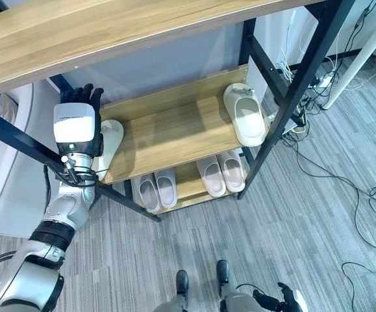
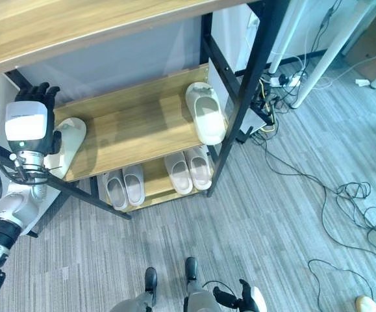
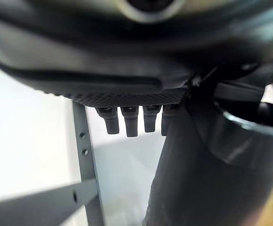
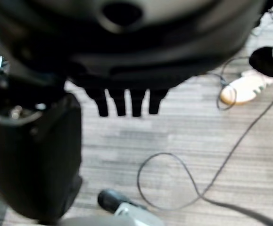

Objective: Arrange the slippers neatly on the shoe rack.

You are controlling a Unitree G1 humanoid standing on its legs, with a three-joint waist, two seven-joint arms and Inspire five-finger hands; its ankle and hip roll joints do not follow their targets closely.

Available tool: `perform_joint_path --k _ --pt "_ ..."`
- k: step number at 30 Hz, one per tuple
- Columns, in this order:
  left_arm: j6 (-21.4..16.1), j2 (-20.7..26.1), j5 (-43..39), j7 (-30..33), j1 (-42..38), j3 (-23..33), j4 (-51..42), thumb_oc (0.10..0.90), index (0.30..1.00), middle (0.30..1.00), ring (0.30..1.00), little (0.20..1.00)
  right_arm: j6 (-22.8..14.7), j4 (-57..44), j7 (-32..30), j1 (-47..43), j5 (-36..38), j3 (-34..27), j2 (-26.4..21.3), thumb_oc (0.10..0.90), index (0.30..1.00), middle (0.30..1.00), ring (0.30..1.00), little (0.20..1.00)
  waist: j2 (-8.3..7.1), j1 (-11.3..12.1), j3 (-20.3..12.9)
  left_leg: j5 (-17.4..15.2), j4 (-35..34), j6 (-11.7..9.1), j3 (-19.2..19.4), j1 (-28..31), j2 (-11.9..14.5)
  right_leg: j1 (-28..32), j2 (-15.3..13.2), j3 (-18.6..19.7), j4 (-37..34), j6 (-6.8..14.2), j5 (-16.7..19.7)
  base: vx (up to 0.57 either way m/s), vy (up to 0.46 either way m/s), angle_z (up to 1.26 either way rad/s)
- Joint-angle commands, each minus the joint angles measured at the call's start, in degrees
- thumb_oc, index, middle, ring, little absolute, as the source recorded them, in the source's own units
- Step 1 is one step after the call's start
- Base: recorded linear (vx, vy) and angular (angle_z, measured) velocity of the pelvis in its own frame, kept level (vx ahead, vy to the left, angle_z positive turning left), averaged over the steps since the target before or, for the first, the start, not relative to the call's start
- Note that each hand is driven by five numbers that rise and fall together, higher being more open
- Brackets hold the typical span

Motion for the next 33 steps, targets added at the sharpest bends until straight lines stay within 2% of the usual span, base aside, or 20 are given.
perform_joint_path --k 1,7,12,33 --pt "3.5 6.5 3.9 2.2 -5.2 0.9 2.2 0.800 0.900 0.900 0.900 0.900 -1.9 -1.4 -0.7 1.4 0.9 0.1 1.6 0.800 0.900 0.900 0.900 0.900 -1.76 -0.3 -4.4 -5.2 0.1 1.4 0.6 -0.8 -2.8 1.5 -3.9 4.5 0.3 8.1 -5.0 0.00 0.000 0.00" --pt "3.9 9.0 6.7 0.7 -9.5 -5.0 6.1 0.800 0.900 0.900 0.900 0.900 -2.9 -2.8 -0.7 0.7 1.4 0.9 1.0 0.800 0.900 0.900 0.900 0.900 -1.88 -0.3 -4.3 -5.1 0.1 1.4 0.6 -1.5 -2.6 0.8 -3.7 4.5 0.3 8.2 -4.8 0.00 0.000 0.00" --pt "3.5 9.3 6.8 -0.2 -9.9 -5.8 6.3 0.800 0.900 0.900 0.900 0.900 -2.9 -3.6 -1.0 0.5 0.9 1.2 1.1 0.800 0.900 0.900 0.900 0.900 -2.10 -0.4 -4.3 -5.0 0.1 1.4 0.6 -1.8 -2.6 0.5 -3.6 4.6 0.3 8.1 -4.8 0.00 0.000 0.00" --pt "3.6 5.8 7.2 -1.9 -18.8 -14.8 14.9 0.800 0.900 0.900 0.900 0.900 -3.5 -4.2 -1.7 -1.1 1.2 2.0 0.1 0.800 0.900 0.900 0.900 0.900 -1.86 -1.6 -3.5 -4.3 0.1 1.5 1.1 -4.1 -2.6 -2.2 -3.6 4.9 0.3 8.2 -3.8 0.00 0.000 0.00"
